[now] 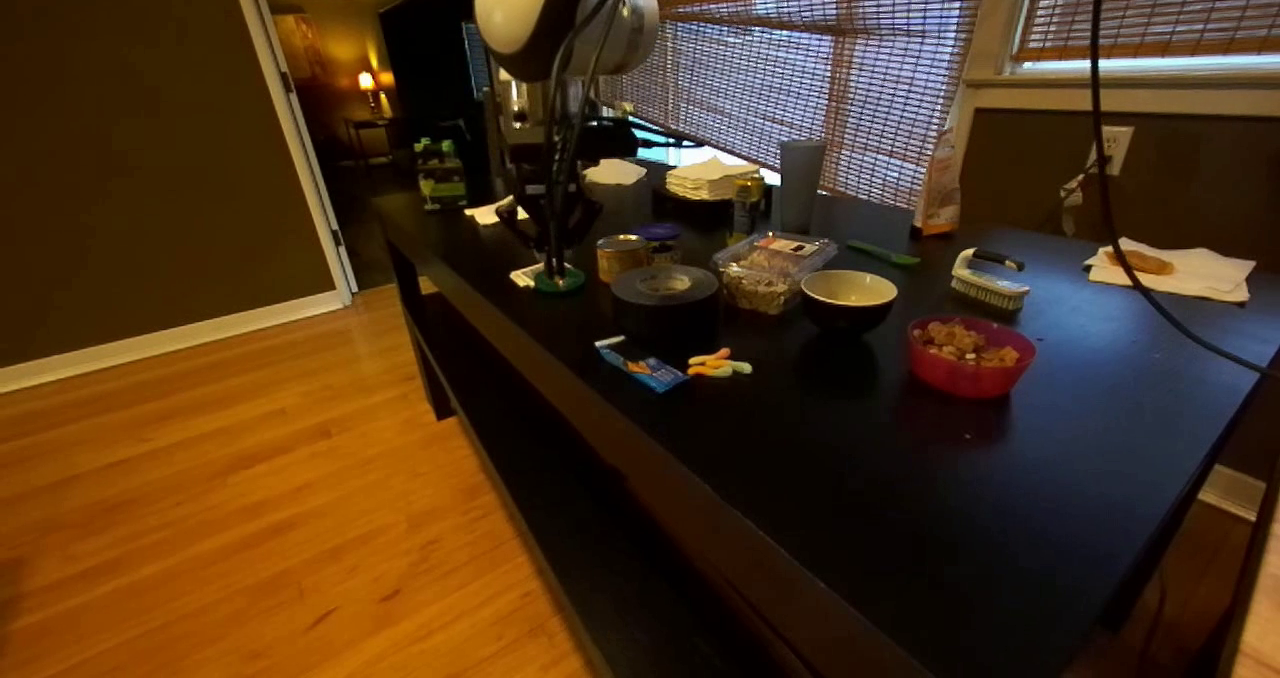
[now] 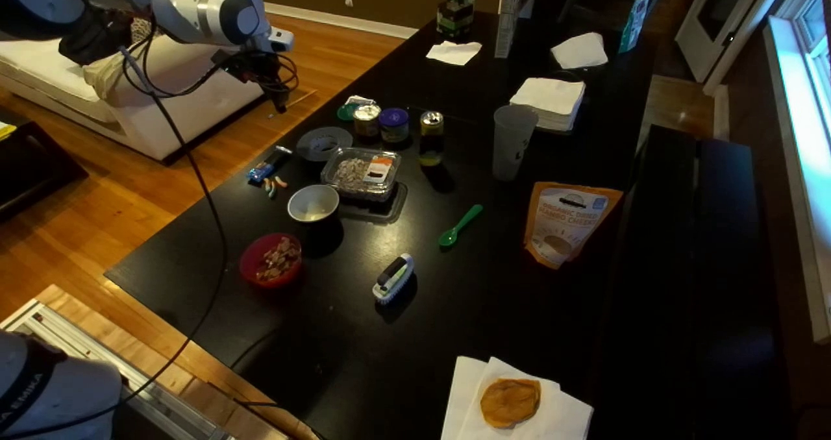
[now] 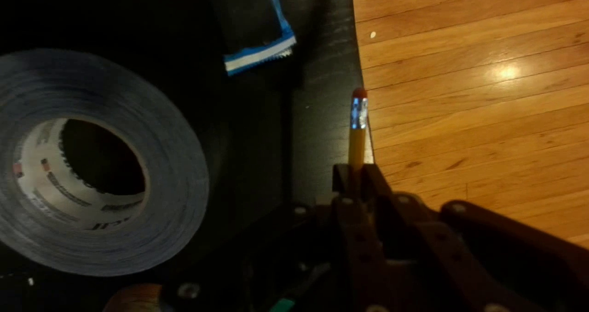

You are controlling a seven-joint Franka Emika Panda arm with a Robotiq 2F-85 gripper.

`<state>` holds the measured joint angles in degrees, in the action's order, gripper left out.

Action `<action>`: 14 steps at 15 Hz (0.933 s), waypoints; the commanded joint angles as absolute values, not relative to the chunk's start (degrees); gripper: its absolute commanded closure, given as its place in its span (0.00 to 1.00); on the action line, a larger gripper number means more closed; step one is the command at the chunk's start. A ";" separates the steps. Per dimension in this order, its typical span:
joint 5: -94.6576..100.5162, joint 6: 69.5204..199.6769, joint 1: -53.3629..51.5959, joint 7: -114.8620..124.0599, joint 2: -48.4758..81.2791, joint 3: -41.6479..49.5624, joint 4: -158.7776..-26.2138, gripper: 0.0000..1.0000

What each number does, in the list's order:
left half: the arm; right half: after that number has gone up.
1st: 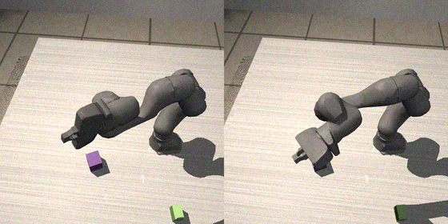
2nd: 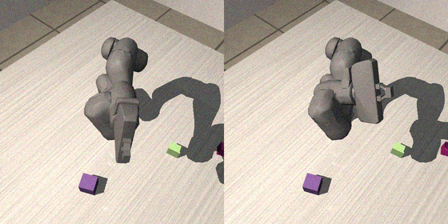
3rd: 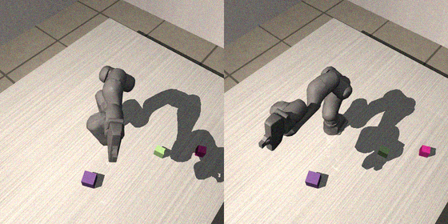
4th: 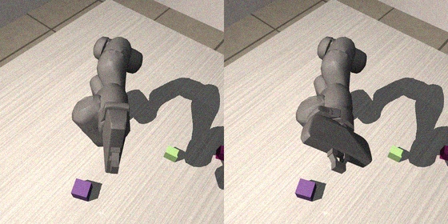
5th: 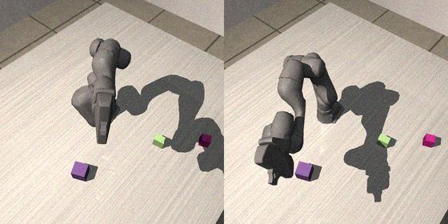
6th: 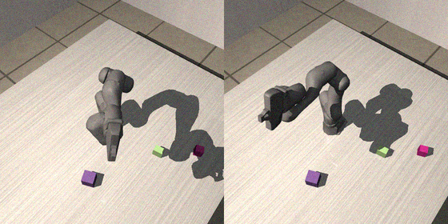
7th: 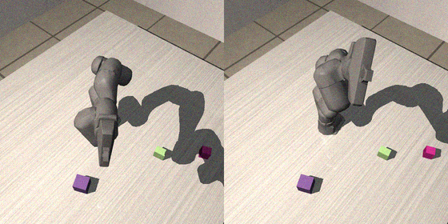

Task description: Put the pencil in the middle of the tape

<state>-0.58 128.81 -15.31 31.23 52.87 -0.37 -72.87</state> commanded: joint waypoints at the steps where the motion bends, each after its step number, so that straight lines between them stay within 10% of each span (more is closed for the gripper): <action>1: -2.47 128.75 -13.88 30.56 42.64 -0.04 -86.49 0.98; 14: -4.65 151.97 -8.53 28.52 35.25 1.64 -104.15 0.98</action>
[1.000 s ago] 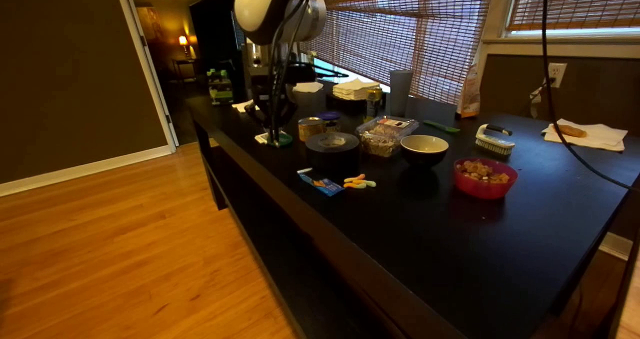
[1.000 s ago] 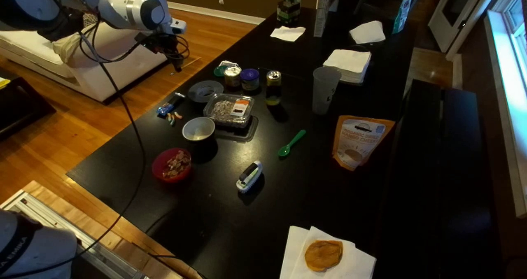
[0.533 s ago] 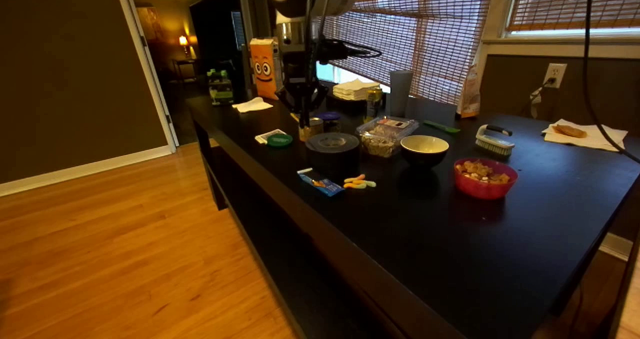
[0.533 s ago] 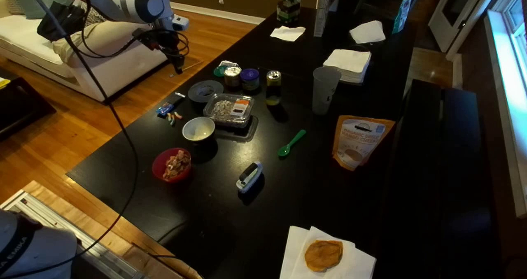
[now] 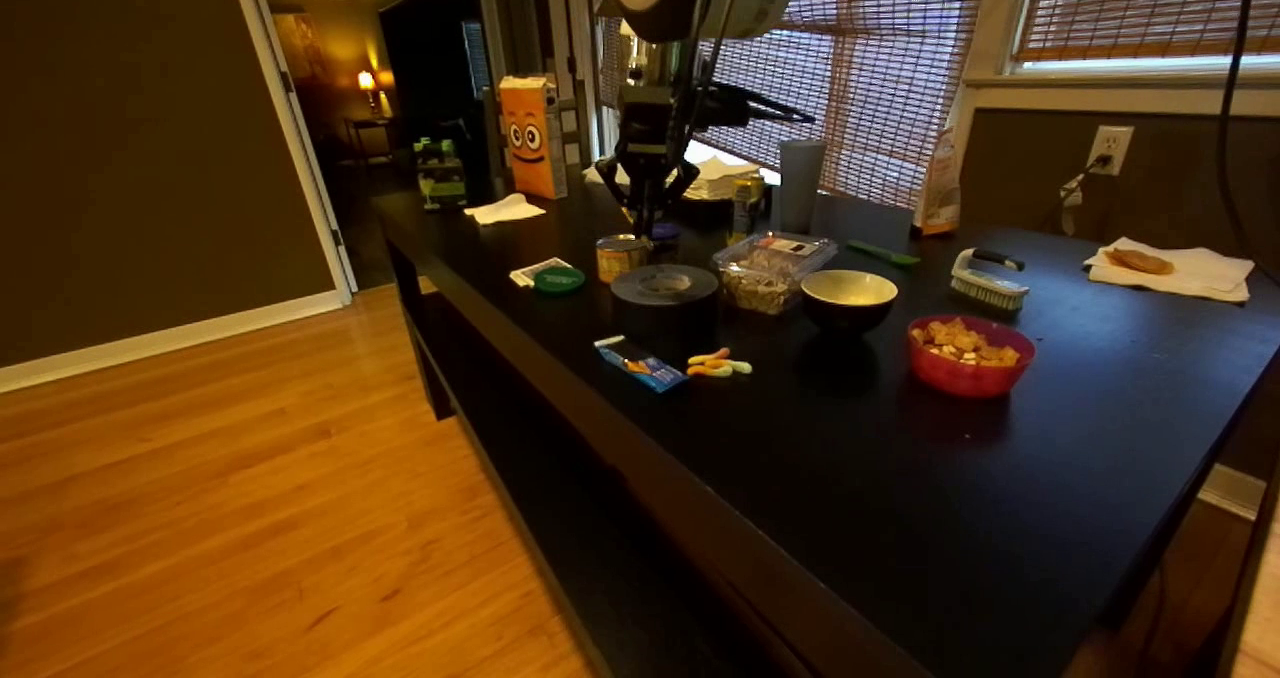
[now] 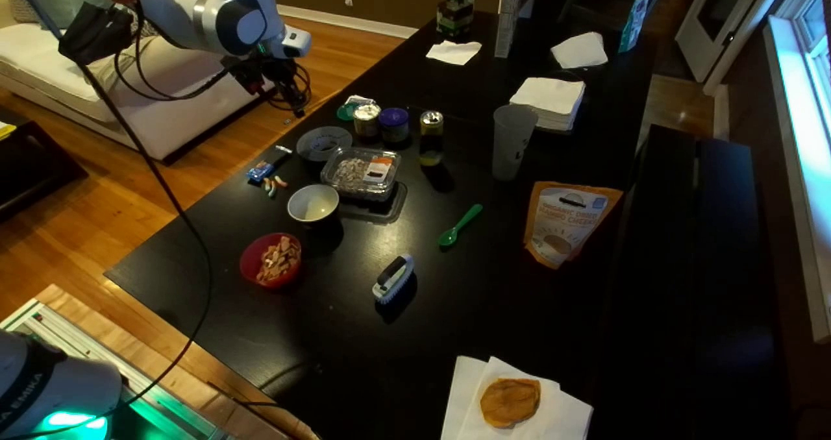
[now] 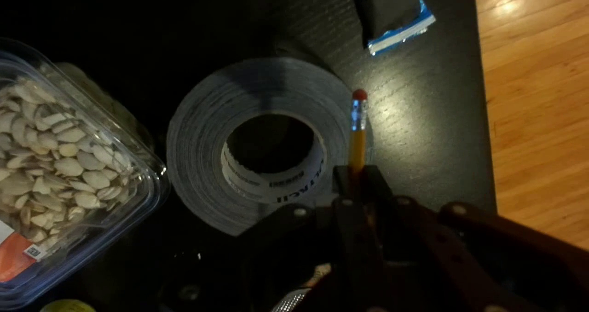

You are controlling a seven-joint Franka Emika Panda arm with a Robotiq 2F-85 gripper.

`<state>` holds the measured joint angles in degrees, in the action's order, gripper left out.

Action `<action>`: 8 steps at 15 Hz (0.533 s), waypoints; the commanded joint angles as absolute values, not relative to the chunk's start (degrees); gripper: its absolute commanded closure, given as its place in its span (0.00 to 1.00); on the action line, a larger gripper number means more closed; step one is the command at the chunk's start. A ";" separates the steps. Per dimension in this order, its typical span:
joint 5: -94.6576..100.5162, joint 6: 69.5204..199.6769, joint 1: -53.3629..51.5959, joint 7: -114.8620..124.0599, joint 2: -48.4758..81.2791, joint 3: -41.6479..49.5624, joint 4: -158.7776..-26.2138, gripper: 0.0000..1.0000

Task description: Put the pencil in the middle of the tape

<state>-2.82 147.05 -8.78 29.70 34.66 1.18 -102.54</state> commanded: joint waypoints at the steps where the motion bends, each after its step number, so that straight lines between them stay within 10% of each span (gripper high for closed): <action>1: -4.30 153.13 -8.71 28.89 36.01 2.26 -103.91 0.98; 8: -4.64 156.36 -9.02 29.05 40.15 3.85 -101.23 0.98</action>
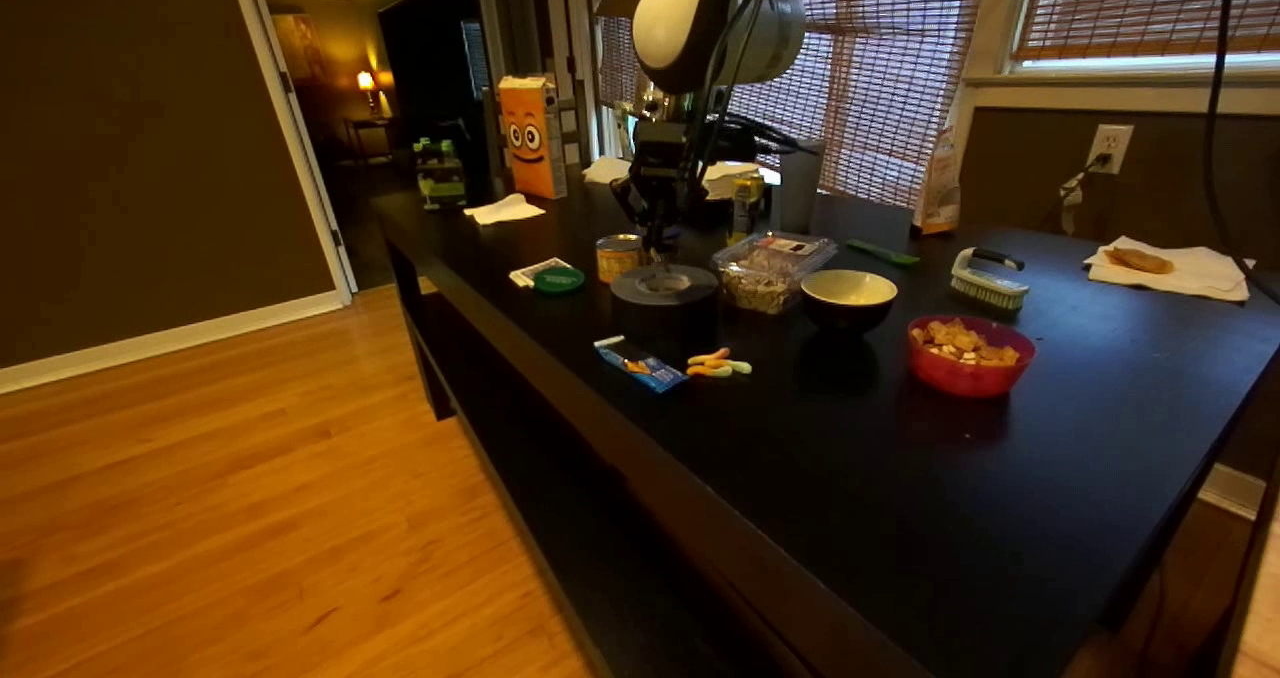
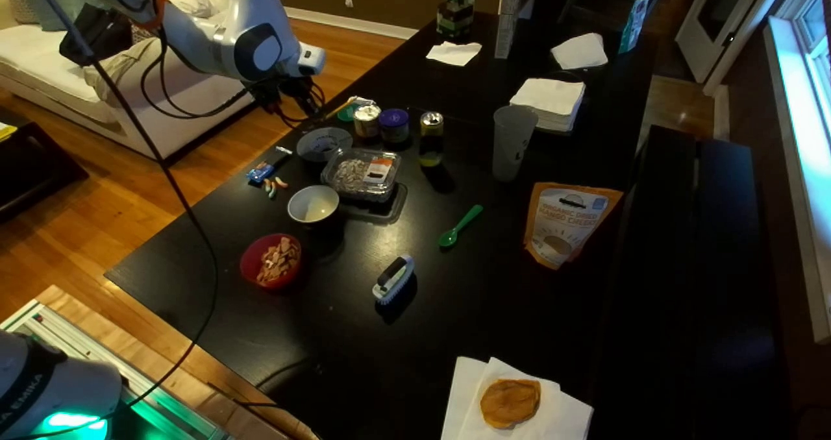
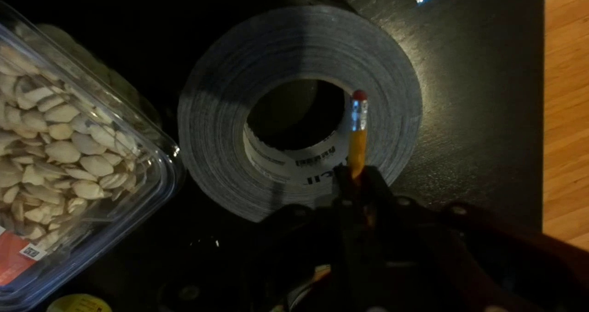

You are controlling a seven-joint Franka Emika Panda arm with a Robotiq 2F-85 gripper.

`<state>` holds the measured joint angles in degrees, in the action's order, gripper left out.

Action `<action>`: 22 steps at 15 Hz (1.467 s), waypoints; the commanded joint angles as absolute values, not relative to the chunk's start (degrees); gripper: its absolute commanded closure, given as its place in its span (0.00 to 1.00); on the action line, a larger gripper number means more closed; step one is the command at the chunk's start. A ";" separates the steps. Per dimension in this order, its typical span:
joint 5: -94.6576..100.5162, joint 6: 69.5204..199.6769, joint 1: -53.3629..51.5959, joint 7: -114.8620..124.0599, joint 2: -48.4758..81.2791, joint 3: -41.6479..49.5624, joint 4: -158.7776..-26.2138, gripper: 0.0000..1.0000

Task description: Put the pencil in the middle of the tape

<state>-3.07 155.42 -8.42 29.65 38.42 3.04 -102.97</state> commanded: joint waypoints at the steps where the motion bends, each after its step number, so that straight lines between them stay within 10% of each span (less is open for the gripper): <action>1: -4.49 156.45 -9.19 29.23 40.61 4.20 -100.94 0.98; 22: -4.27 158.72 -13.56 39.83 48.16 9.89 -96.95 0.98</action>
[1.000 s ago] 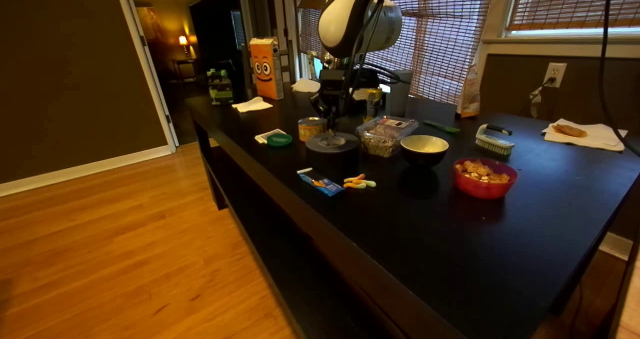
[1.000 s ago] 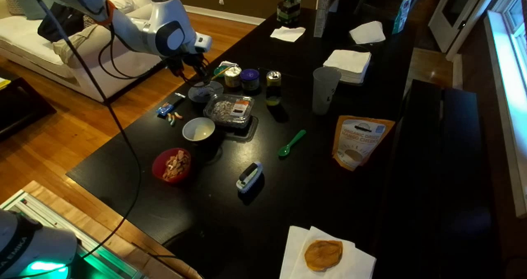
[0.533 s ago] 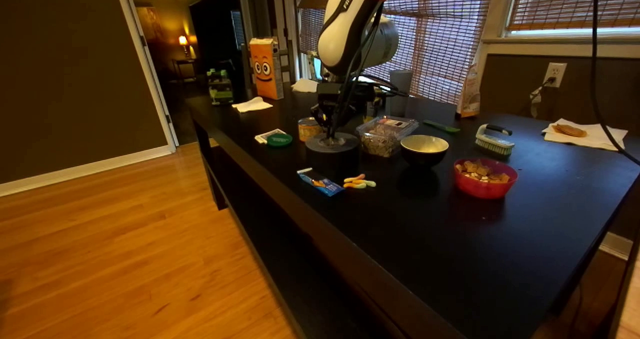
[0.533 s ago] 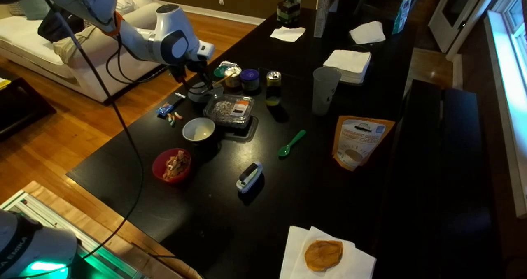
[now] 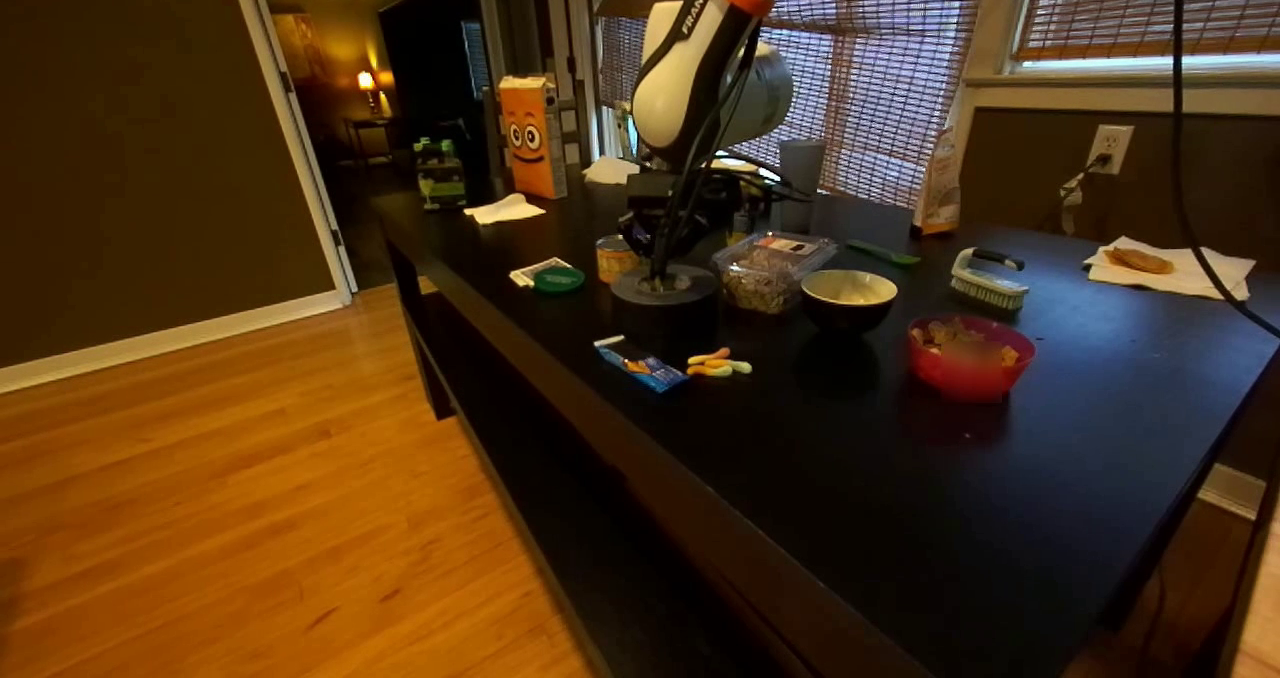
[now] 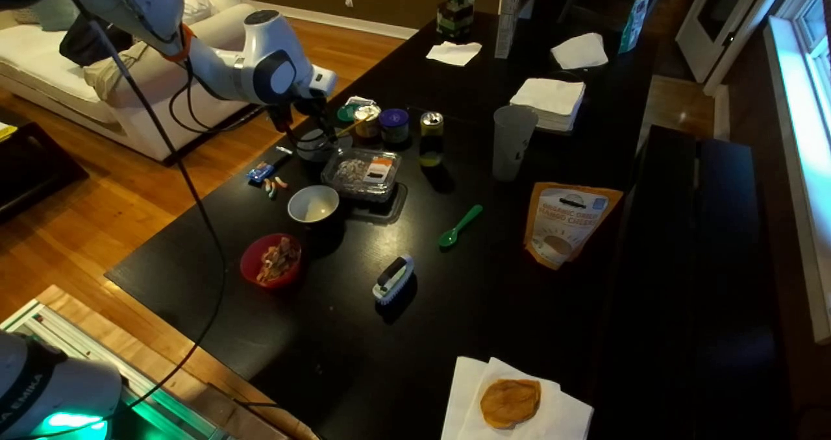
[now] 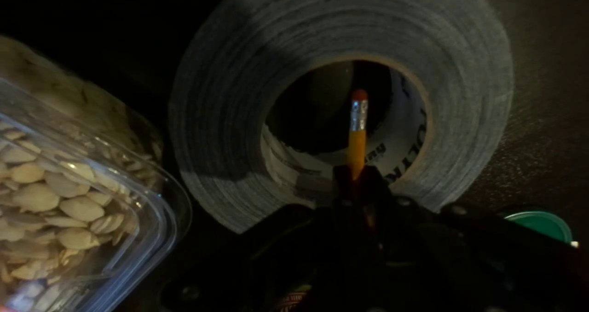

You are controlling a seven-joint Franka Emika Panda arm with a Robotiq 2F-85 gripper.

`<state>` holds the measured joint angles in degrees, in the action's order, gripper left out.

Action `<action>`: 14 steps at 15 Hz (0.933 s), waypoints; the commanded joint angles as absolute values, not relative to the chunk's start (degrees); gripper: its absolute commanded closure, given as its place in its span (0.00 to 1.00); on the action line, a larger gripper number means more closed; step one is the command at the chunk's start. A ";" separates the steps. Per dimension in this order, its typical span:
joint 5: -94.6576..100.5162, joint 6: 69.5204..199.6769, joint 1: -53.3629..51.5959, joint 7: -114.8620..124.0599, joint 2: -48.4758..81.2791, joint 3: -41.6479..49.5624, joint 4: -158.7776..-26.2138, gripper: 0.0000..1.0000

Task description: Put the pencil in the middle of the tape

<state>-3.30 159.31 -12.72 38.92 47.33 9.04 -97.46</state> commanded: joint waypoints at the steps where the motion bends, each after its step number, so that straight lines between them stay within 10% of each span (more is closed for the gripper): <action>1: -4.27 158.49 -13.54 39.77 47.96 9.87 -97.14 0.98; 5: -3.68 157.43 -13.94 39.44 47.68 10.30 -97.55 0.98; 6: -3.61 157.09 -14.09 39.52 47.64 10.43 -97.60 0.66; 14: -3.72 155.10 -13.73 39.07 46.52 9.77 -98.11 0.17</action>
<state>-3.30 156.60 -13.46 38.91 47.28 9.56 -97.44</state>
